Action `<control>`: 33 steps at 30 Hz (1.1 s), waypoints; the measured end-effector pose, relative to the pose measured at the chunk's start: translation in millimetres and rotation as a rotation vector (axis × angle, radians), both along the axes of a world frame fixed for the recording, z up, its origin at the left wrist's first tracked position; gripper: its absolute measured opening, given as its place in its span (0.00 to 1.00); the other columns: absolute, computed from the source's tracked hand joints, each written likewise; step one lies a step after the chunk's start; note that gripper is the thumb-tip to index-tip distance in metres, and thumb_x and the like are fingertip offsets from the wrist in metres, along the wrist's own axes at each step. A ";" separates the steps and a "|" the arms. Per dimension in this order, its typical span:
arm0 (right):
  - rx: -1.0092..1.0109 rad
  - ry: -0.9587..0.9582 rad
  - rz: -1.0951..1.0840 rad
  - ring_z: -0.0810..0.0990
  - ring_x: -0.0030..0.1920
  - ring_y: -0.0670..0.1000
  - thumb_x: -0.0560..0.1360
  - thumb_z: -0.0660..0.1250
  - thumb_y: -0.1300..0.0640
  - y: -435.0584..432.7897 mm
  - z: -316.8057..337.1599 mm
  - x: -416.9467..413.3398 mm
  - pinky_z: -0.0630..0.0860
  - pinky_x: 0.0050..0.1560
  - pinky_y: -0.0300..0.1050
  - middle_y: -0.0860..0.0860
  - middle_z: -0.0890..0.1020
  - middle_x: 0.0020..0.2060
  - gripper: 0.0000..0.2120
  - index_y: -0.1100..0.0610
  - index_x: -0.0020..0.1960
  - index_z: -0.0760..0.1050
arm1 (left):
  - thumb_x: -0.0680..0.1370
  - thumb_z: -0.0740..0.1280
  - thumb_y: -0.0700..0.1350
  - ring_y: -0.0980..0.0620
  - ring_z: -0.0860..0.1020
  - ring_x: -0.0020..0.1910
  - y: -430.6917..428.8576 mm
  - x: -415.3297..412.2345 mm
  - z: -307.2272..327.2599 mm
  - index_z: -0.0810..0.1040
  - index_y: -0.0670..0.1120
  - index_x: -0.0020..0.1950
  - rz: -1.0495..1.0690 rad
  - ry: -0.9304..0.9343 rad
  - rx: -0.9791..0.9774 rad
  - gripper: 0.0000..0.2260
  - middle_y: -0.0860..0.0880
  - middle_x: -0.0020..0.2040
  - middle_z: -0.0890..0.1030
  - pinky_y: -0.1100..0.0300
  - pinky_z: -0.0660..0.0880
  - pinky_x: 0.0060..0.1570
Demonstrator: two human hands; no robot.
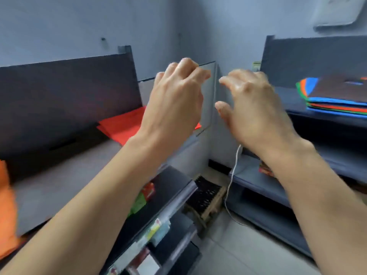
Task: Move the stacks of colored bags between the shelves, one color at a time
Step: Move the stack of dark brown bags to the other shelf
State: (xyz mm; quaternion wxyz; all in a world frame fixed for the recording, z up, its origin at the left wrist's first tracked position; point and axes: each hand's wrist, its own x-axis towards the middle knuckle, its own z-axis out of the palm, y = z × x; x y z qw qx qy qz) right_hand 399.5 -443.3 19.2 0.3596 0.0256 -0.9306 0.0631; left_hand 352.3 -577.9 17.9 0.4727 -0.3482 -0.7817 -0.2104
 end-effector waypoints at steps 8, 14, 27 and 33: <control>-0.091 -0.011 -0.456 0.70 0.58 0.62 0.75 0.65 0.59 177.2 -3.3 50.2 0.65 0.59 0.51 0.57 0.76 0.58 0.13 0.62 0.58 0.75 | 0.71 0.61 0.33 0.40 0.78 0.47 200.5 -11.1 2.8 0.80 0.40 0.54 -0.399 -0.015 -0.020 0.15 0.42 0.49 0.80 0.47 0.75 0.48; -0.154 -0.031 -0.702 0.69 0.60 0.60 0.77 0.64 0.58 264.8 -14.6 68.3 0.67 0.59 0.52 0.55 0.74 0.60 0.14 0.61 0.61 0.73 | 0.72 0.59 0.33 0.38 0.77 0.47 308.2 -33.1 -13.4 0.79 0.40 0.55 -0.551 -0.088 -0.063 0.15 0.41 0.50 0.79 0.43 0.75 0.47; -0.170 -0.112 -0.798 0.68 0.64 0.57 0.79 0.61 0.55 441.6 -11.7 -55.1 0.65 0.60 0.48 0.55 0.72 0.65 0.19 0.58 0.69 0.68 | 0.77 0.58 0.35 0.41 0.75 0.51 492.8 -174.0 -23.6 0.78 0.43 0.58 -0.494 -0.301 -0.032 0.14 0.43 0.54 0.77 0.47 0.71 0.53; -0.273 -0.153 -0.828 0.69 0.63 0.59 0.78 0.61 0.55 503.9 -21.2 -89.9 0.67 0.58 0.51 0.57 0.71 0.65 0.21 0.59 0.69 0.64 | 0.77 0.58 0.35 0.41 0.74 0.53 552.1 -217.2 -37.5 0.76 0.43 0.62 -0.444 -0.378 -0.141 0.15 0.43 0.56 0.76 0.48 0.70 0.55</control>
